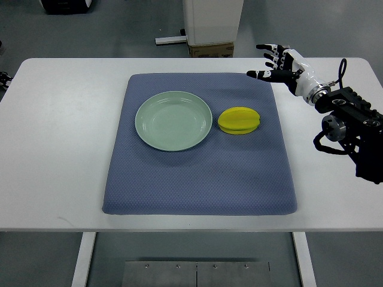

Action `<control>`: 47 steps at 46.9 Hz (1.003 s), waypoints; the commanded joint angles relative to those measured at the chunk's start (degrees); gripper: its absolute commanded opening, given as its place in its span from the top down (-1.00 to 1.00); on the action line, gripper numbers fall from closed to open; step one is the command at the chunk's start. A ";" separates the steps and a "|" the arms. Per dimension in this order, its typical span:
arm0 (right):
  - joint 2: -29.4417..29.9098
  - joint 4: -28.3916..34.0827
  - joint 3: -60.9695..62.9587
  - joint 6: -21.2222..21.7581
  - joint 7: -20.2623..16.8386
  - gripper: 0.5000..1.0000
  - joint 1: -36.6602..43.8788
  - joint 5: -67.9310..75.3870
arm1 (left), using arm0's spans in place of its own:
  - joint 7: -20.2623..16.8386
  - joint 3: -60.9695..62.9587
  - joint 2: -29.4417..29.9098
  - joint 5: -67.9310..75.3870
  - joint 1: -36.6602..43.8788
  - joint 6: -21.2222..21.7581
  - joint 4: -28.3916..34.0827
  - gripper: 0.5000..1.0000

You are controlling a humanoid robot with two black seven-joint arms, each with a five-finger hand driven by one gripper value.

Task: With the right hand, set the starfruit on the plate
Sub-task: 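Move the right hand toward the yellow starfruit beside the plate, then close the right hand fingers around the yellow starfruit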

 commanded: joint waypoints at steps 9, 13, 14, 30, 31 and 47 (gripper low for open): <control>-2.12 4.11 -5.33 0.83 7.01 -1.00 0.41 -16.26 | 0.00 0.01 0.00 0.00 0.00 0.01 0.00 -1.00; -2.03 4.20 -6.82 0.74 7.45 -1.00 0.84 -18.55 | 0.00 0.01 0.00 0.00 0.00 0.01 0.00 -1.00; -2.03 4.20 -7.26 0.74 7.54 -1.00 1.02 -18.82 | 0.00 0.01 0.00 0.00 0.00 0.01 0.00 -1.00; -1.41 4.02 -15.87 -0.31 9.03 -0.97 2.96 -21.80 | 0.00 -0.08 0.00 0.00 0.00 0.01 0.00 -1.00; -1.33 3.93 -16.31 -0.40 9.21 -0.96 2.96 -22.07 | 0.00 0.01 0.00 0.00 0.00 0.01 0.00 -1.00; 0.70 3.49 -20.97 -6.29 10.44 -0.94 2.96 -24.36 | 0.00 -0.08 0.00 0.00 0.00 0.01 0.00 -1.00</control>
